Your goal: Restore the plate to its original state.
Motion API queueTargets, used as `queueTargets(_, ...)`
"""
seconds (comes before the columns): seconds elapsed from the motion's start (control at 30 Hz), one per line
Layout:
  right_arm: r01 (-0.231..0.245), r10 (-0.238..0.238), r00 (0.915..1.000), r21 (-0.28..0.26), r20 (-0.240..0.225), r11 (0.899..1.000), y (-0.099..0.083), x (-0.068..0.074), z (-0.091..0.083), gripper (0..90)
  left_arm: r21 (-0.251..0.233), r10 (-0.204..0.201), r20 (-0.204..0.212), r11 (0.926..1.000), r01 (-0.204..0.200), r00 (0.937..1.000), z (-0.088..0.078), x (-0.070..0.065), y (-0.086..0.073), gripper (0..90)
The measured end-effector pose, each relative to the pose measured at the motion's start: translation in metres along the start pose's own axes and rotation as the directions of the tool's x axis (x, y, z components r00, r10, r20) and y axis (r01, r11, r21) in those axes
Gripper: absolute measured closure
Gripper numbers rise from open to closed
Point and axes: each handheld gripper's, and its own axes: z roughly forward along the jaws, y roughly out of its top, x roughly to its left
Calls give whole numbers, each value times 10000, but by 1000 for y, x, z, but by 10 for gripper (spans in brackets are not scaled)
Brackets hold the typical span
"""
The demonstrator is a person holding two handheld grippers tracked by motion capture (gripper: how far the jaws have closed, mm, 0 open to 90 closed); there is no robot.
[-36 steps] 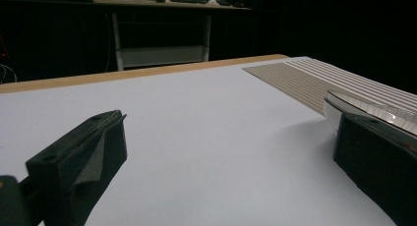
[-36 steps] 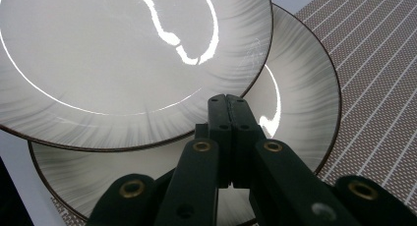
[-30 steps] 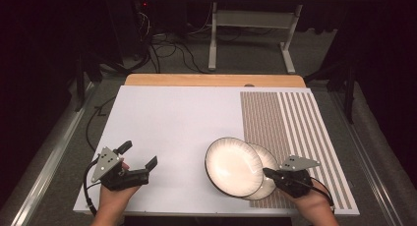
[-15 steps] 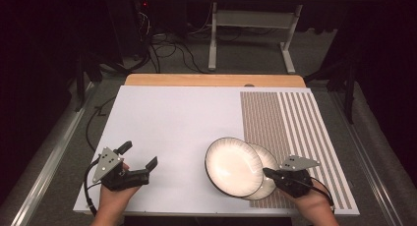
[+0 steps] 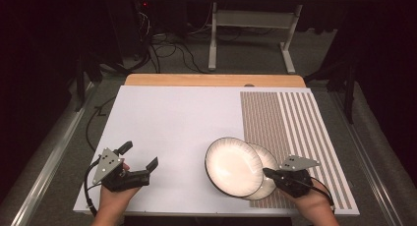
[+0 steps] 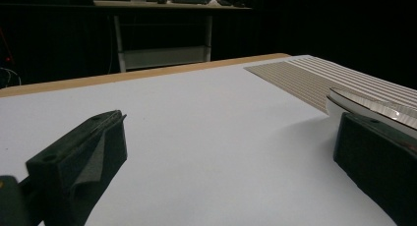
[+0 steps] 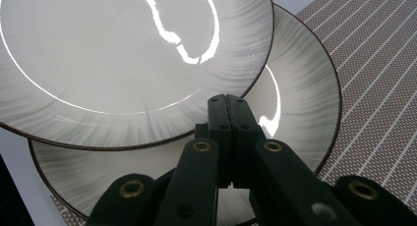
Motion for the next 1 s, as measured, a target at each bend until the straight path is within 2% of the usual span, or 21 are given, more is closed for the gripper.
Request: queueTargets(1.0,-148,149,9999,-87,81,9999,-2,-6,-5,900,4,24,-20,10000,-24,10000,-1,2,0,6)
